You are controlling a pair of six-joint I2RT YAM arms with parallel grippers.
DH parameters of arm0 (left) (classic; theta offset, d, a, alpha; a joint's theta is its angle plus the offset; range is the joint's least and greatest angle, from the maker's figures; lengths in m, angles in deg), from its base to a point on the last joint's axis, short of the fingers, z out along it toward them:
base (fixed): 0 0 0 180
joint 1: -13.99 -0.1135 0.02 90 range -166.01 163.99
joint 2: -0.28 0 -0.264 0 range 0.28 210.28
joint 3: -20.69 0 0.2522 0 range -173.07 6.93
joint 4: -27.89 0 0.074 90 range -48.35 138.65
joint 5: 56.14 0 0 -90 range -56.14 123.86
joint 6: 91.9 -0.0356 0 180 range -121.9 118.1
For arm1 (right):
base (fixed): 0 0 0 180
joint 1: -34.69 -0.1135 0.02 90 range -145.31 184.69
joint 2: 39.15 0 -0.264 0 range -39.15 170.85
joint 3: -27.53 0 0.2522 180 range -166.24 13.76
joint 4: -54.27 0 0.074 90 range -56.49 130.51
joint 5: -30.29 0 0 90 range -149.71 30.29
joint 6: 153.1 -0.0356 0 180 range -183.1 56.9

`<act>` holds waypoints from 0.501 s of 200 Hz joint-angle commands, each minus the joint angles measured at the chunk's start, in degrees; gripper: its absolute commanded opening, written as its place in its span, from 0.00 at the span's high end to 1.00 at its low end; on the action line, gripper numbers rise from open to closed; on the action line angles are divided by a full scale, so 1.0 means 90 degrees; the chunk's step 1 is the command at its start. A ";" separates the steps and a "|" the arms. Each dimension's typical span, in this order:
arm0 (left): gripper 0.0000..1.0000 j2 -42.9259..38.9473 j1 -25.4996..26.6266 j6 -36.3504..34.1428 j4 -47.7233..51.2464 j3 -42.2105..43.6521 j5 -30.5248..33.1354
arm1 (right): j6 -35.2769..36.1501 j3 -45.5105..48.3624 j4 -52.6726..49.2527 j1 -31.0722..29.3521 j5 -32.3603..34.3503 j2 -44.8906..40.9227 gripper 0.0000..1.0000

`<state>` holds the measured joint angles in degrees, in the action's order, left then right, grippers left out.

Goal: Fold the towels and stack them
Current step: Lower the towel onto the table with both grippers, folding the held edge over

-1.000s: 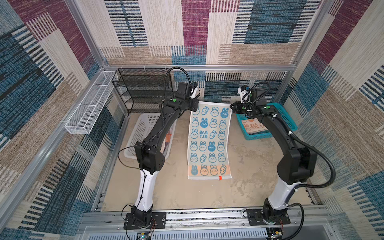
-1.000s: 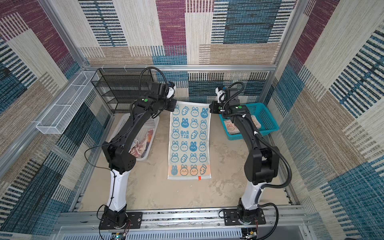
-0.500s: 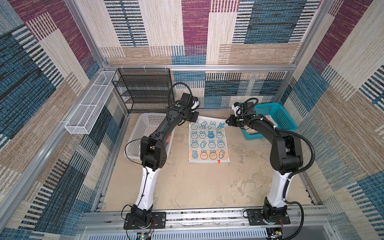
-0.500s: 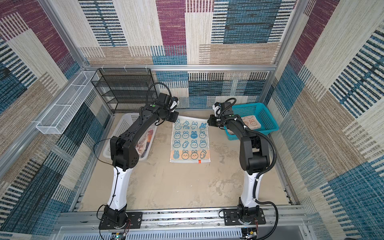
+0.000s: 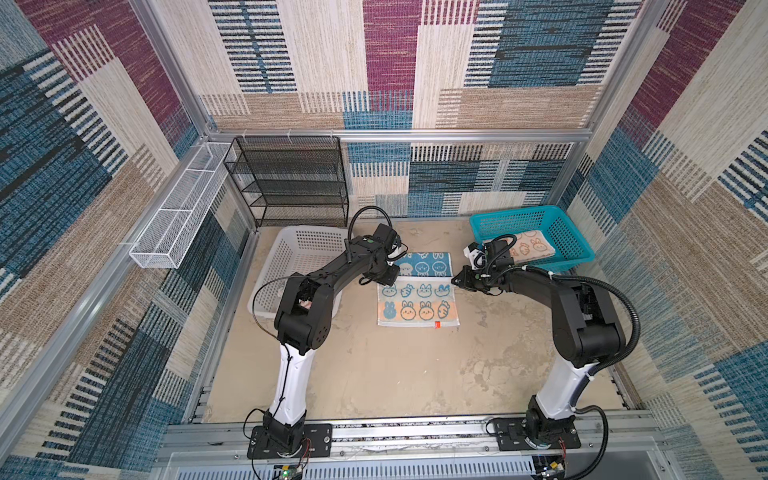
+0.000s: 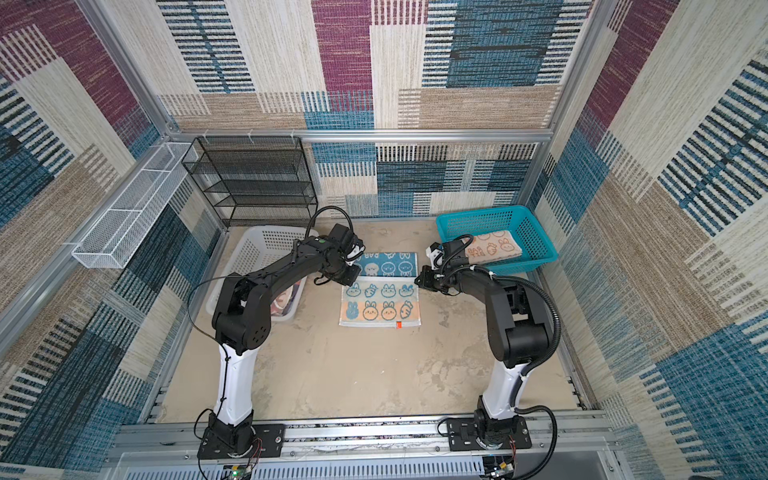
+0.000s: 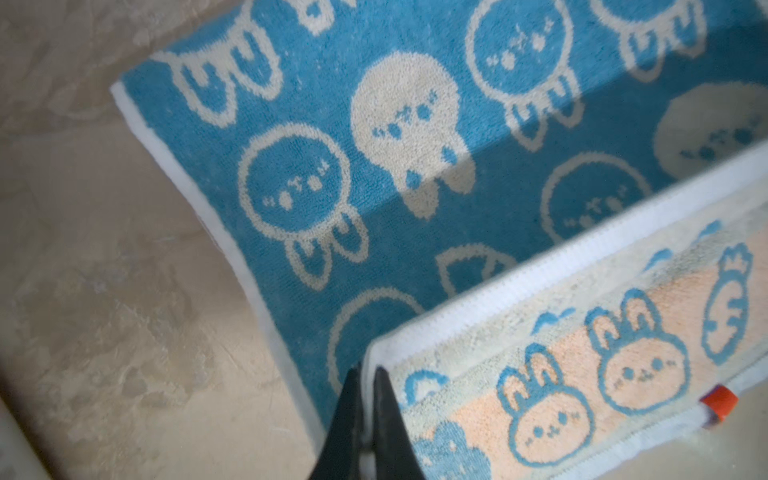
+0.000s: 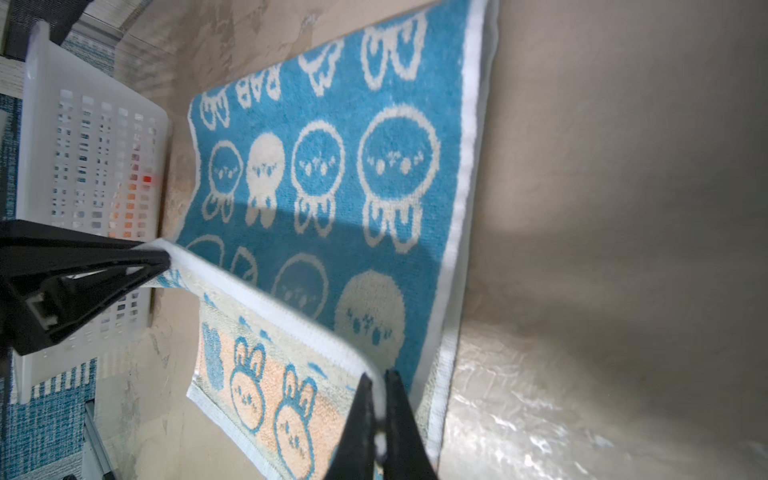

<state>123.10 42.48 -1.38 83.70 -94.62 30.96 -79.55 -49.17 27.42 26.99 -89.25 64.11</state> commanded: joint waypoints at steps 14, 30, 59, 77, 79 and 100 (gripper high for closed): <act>1.00 -0.0495 -0.0021 0.0147 -0.0081 0.0054 0.0488 | -0.0078 -0.0126 -0.0047 -0.0001 0.0288 -0.0547 1.00; 1.00 -0.0808 -0.0011 0.0228 -0.0079 0.0123 0.0453 | -0.0083 -0.0056 -0.0191 -0.0035 0.0354 -0.0871 1.00; 1.00 -0.1243 0.0035 0.0427 -0.0127 0.0499 0.0245 | -0.0151 0.0405 -0.0238 -0.0221 0.0443 -0.1262 1.00; 1.00 -0.1351 0.0121 0.0590 -0.0283 0.0963 0.0223 | -0.0314 0.0989 0.0036 -0.0338 0.0477 -0.1385 1.00; 1.00 -0.1364 0.0129 0.0617 -0.0317 0.1048 0.0224 | -0.0339 0.1053 0.0076 -0.0343 0.0472 -0.1391 1.00; 1.00 -0.1284 0.0192 0.0799 -0.0607 0.1627 0.0031 | -0.0542 0.1701 0.0526 -0.0367 0.0454 -0.1298 1.00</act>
<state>111.17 43.88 2.42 79.70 -84.00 31.75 -81.52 -38.42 28.25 23.82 -87.15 52.02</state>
